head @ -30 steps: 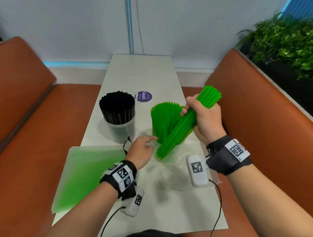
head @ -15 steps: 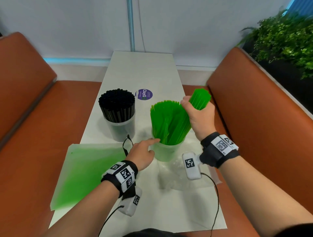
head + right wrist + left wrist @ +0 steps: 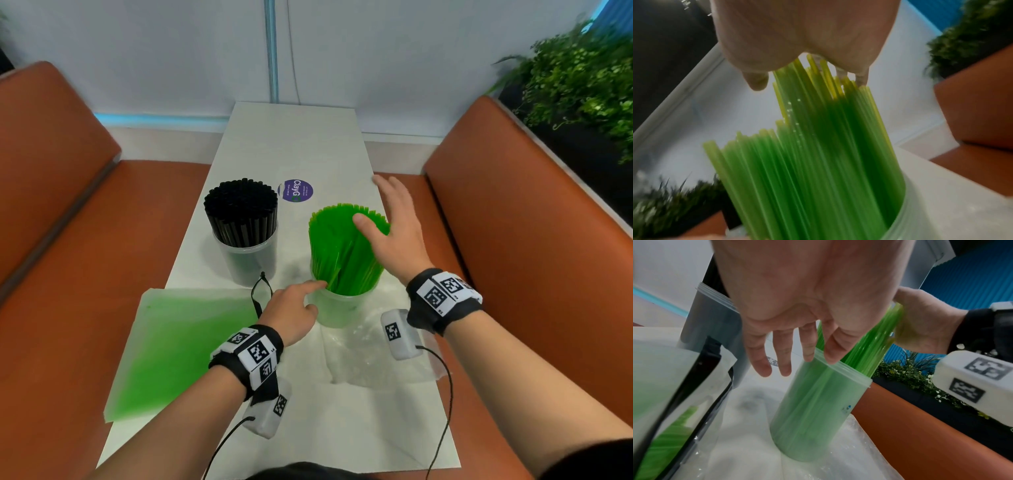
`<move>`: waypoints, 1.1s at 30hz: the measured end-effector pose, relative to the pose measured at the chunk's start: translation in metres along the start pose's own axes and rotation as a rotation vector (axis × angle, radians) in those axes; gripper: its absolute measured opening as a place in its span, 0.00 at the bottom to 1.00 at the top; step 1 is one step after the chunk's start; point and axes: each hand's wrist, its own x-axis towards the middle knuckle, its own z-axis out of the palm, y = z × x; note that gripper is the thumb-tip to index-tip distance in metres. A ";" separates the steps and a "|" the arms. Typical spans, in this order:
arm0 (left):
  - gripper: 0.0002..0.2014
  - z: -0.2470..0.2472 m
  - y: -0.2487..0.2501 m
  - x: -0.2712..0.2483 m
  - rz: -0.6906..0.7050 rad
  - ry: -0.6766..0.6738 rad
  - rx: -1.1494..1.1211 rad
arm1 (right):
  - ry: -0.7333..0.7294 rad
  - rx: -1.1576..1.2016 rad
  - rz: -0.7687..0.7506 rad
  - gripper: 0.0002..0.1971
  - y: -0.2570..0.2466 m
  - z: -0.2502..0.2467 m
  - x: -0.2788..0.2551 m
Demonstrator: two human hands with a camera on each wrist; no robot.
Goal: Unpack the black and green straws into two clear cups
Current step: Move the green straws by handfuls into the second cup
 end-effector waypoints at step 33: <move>0.29 -0.023 -0.007 -0.005 0.015 0.131 -0.045 | -0.187 -0.450 -0.253 0.30 -0.046 0.027 0.004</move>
